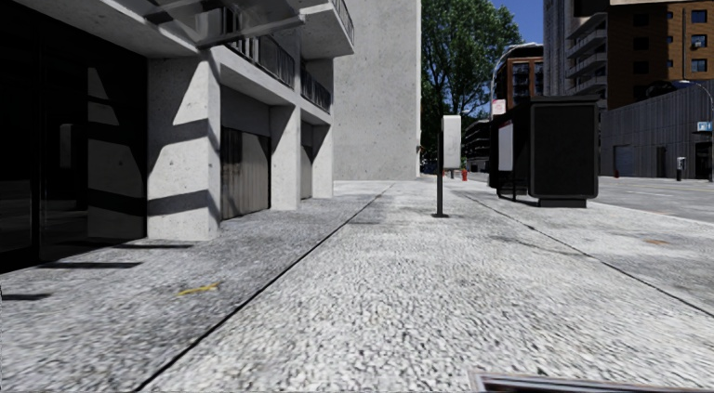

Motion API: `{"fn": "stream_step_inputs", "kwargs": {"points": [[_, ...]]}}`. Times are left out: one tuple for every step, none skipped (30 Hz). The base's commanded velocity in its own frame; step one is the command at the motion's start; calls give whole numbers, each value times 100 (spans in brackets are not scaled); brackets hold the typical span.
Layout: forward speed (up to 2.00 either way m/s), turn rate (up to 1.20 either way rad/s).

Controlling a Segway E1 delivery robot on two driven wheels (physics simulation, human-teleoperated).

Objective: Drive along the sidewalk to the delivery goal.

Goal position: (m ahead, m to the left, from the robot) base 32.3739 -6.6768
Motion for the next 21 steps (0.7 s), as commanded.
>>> {"fn": "stream_step_inputs", "kwargs": {"points": [[200, 0], [200, 0], [200, 0], [200, 0], [200, 0], [200, 0], [200, 0], [200, 0], [200, 0], [200, 0], [200, 0], [200, 0], [200, 0], [200, 0], [200, 0], [200, 0], [200, 0], [200, 0], [200, 0], [200, 0], [200, 0]]}}
